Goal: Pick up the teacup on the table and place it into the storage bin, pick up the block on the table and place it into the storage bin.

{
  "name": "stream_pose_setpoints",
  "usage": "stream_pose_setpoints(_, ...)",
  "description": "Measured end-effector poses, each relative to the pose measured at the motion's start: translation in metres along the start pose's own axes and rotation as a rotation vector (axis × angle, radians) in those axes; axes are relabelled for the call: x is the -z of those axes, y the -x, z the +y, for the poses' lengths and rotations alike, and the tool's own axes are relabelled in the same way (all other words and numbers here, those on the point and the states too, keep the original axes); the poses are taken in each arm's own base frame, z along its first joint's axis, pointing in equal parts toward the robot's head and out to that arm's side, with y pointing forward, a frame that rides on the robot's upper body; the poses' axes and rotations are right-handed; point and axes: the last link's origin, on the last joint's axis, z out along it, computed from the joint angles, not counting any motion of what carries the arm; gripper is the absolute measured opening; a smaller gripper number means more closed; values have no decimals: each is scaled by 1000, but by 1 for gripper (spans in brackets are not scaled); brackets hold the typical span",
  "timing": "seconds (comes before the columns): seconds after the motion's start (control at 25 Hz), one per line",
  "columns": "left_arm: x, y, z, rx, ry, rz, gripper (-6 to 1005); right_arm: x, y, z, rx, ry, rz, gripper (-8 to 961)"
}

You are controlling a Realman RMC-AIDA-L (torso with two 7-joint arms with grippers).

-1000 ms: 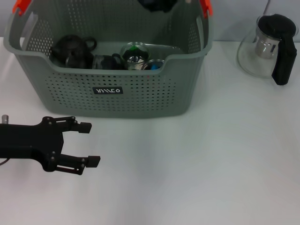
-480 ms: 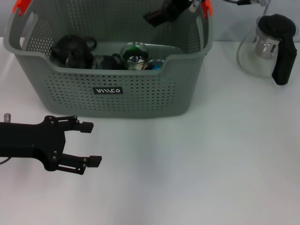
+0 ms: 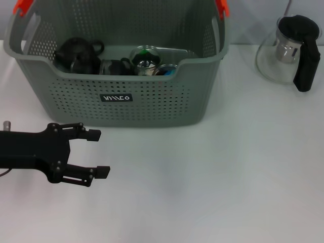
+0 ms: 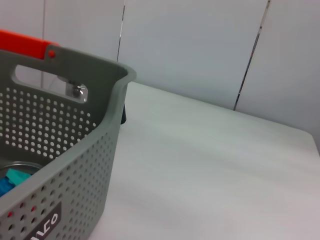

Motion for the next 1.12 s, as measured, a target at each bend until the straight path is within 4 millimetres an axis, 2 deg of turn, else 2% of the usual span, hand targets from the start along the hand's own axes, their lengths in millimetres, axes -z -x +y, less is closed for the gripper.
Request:
stream_pose_setpoints(0.08, 0, 0, 0, 0, -2, 3, 932, 14, -1, 6, -19, 17, -57, 943)
stream_pose_setpoints(0.2, 3, 0, -2, 2, -18, 11, 932, 32, -13, 19, -37, 75, -135, 944)
stream_pose_setpoints(0.56, 19, 6, -5, 25, -106, 59, 932, 45, -96, 70, -28, 329, -274, 941)
stream_pose_setpoints(0.76, 26, 11, -4, 38, -139, 80, 932, 43, -141, 89, -69, 425, -261, 939)
stream_pose_setpoints(0.88, 27, 13, -4, 39, -148, 90, 932, 36, -167, 95, -126, 453, -197, 938)
stream_pose_setpoints(1.12, 17, 19, -2, 31, -133, 107, 932, 22, -197, 102, -143, 460, -132, 938)
